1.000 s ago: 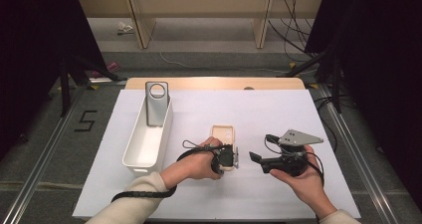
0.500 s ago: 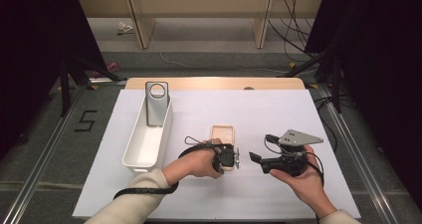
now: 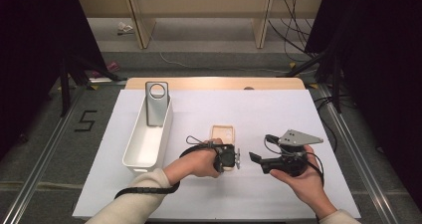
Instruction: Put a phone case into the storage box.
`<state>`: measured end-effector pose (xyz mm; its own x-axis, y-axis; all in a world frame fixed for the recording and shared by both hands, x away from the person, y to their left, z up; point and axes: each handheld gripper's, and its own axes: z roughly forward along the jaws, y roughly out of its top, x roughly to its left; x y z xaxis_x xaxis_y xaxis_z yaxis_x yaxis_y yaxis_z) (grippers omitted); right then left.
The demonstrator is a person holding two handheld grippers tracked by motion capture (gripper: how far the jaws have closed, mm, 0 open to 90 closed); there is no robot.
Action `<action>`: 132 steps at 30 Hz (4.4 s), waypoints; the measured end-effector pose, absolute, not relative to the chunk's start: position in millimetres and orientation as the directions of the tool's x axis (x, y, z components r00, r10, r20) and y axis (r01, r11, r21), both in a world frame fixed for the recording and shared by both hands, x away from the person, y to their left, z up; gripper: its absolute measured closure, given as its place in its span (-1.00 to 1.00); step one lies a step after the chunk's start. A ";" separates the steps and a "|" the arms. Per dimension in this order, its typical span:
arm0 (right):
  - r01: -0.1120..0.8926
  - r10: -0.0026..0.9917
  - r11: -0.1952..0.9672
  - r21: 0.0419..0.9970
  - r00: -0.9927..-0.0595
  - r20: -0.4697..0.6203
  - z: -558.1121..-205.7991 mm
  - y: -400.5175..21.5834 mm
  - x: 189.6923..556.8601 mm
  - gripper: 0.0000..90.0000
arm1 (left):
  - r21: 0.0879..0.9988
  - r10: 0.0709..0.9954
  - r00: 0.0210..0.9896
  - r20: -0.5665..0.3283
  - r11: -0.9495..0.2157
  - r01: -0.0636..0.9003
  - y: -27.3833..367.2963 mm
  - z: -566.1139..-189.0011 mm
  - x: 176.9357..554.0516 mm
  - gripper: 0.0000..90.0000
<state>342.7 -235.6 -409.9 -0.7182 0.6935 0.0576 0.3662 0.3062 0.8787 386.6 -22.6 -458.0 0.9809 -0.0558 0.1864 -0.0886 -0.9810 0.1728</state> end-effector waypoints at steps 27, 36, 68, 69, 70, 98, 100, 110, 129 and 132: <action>0.367 0.692 0.307 0.878 -0.719 0.059 -410.1 -236.1 343.1 -0.64 | 0.178 -0.016 0.984 0.177 -0.983 -0.049 -21.9 -457.0 384.3 0.93; 0.372 0.700 0.307 0.876 -0.712 0.058 -410.3 -236.6 343.9 -0.64 | 0.209 -0.034 0.967 0.252 -0.974 -0.089 -16.1 -455.4 375.8 0.95; 0.576 0.693 0.212 0.789 -0.658 0.294 -416.5 -191.1 429.0 -0.12 | 0.328 -0.056 0.917 0.395 -0.924 -0.197 -1.6 -428.9 315.4 0.95; 0.587 0.689 0.217 0.780 -0.658 0.304 -417.6 -188.1 430.7 -0.04 | 0.319 -0.058 0.919 0.391 -0.927 -0.195 -1.8 -428.5 314.8 0.95; 0.594 0.683 0.220 0.774 -0.660 0.313 -419.1 -185.5 432.3 0.05 | 0.334 -0.050 0.917 0.395 -0.923 -0.194 -1.8 -428.8 314.4 0.95; 0.643 0.626 0.144 0.752 -0.648 0.434 -407.1 -177.8 426.3 0.78 | 0.363 -0.031 0.932 0.361 -0.916 -0.171 -0.8 -435.7 319.1 0.95; 0.641 0.618 0.137 0.755 -0.651 0.441 -405.7 -177.4 425.2 0.79 | 0.362 -0.027 0.931 0.363 -0.917 -0.168 -0.2 -436.0 319.7 0.95; 0.631 0.599 0.100 0.769 -0.655 0.461 -397.4 -176.6 419.1 0.80 | 0.414 0.022 0.936 0.352 -0.900 -0.135 2.2 -437.0 322.8 0.90; 0.560 0.634 0.019 0.829 -0.648 0.423 -385.3 -188.9 414.0 0.80 | 0.790 0.347 0.907 0.238 -0.613 0.027 23.8 -402.2 337.9 -0.67; 0.555 0.638 0.015 0.831 -0.645 0.420 -384.9 -189.7 412.9 0.80 | 0.832 0.414 0.888 0.197 -0.550 0.072 31.7 -398.2 343.6 -0.74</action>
